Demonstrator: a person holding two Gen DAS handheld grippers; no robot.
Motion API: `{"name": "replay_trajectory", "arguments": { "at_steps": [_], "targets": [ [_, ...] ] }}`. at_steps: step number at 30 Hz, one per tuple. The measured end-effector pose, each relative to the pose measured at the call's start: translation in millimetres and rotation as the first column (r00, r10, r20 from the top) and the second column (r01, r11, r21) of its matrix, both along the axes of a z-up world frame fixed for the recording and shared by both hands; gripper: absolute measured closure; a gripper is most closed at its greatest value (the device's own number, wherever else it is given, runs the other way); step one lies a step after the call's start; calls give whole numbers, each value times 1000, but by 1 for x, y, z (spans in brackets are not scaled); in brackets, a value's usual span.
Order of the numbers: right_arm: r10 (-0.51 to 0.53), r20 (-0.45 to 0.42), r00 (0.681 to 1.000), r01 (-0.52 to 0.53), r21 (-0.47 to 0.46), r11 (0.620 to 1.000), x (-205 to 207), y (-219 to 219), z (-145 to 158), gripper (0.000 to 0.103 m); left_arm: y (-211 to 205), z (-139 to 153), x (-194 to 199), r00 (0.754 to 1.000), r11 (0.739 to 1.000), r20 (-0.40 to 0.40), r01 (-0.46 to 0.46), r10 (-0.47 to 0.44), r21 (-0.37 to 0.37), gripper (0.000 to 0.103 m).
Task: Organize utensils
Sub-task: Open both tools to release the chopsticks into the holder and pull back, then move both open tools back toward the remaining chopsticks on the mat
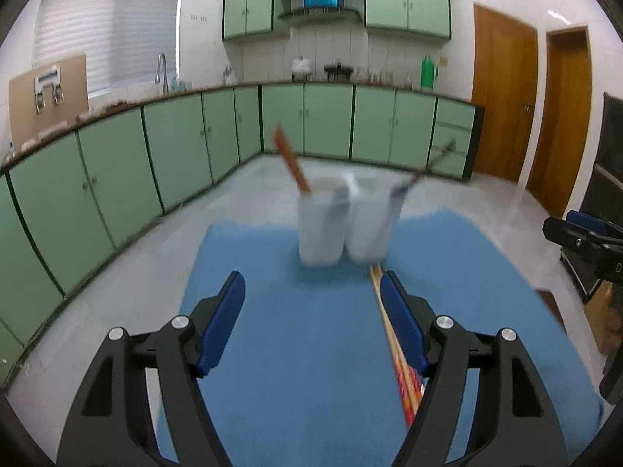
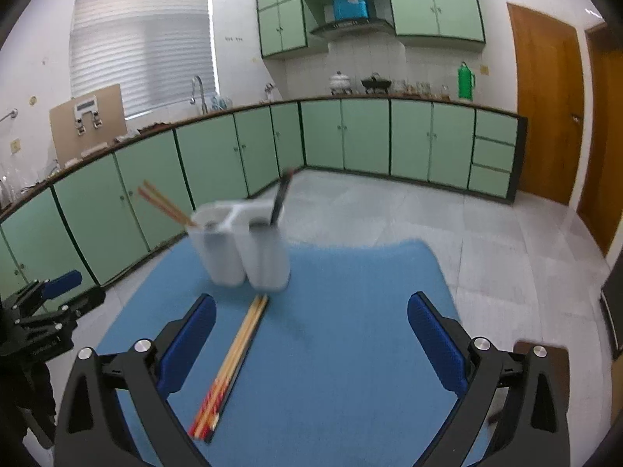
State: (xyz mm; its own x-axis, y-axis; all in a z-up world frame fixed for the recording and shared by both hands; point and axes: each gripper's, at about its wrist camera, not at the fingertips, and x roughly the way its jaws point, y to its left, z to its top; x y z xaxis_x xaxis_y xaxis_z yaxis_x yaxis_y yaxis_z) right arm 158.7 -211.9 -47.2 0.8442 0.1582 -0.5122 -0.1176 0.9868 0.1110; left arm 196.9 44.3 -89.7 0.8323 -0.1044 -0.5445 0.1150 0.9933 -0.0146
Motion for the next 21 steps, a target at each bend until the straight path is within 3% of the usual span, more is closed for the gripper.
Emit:
{"name": "replay_trajectory", "arguments": {
  "at_steps": [5, 11, 21],
  "targets": [
    [-7, -74, 997, 5, -17, 1000, -18, 20, -46, 6, 4, -47, -15, 995, 1000, -100, -7, 9, 22, 33],
    [15, -177, 984, -14, 4, 1000, -29, 46, -91, 6, 13, -82, -25, 983, 999, -184, -19, 26, 42, 33],
    [54, -264, 963, -72, -60, 996, -40, 83, -127, 9, 23, -96, -29, 972, 998, -230, -35, 46, 51, 30]
  ]
}}
